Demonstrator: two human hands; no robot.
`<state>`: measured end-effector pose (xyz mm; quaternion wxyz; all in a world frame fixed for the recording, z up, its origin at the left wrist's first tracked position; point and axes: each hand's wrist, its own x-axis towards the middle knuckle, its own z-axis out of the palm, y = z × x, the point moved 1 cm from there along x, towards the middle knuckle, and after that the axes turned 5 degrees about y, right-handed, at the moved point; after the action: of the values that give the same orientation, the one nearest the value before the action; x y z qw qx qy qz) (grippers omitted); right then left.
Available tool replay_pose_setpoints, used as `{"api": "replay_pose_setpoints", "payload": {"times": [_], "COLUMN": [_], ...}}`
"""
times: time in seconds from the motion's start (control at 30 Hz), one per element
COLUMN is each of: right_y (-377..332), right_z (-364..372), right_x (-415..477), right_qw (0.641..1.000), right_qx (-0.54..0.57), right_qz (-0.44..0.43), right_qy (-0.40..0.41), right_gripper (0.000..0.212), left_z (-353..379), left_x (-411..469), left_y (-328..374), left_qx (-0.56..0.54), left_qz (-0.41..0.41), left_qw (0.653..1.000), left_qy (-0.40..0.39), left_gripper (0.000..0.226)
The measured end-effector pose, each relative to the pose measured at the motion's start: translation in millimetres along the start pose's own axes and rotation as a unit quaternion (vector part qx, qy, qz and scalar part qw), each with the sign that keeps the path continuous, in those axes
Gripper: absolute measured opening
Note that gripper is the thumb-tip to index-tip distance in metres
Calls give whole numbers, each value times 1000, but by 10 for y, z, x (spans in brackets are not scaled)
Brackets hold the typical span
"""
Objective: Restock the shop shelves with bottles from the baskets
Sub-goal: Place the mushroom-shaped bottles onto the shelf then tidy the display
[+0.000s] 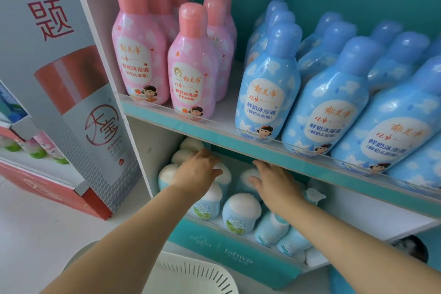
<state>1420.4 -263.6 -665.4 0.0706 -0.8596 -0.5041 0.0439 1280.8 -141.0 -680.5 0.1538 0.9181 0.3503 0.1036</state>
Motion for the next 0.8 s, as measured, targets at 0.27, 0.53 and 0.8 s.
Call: {"api": "replay_pose_setpoints", "payload": {"times": [0.27,0.53,0.8], "right_y": [74,55,56], "right_z": [220,282,288], "right_x": [208,188,133], "right_qw": [991,994,993], "right_qx": [60,53,30], "right_qz": [81,17,-31], "right_qy": [-92,-98,-106], "right_gripper": [56,47,51], "left_z": [100,123,164], "left_x": [335,309,238], "left_y": [97,78,84], "left_qx": [50,30,13], "left_qz": [-8,-7,-24], "left_qw": [986,989,991], "left_qy": [-161,-147,-129], "left_gripper": [51,50,50]}}
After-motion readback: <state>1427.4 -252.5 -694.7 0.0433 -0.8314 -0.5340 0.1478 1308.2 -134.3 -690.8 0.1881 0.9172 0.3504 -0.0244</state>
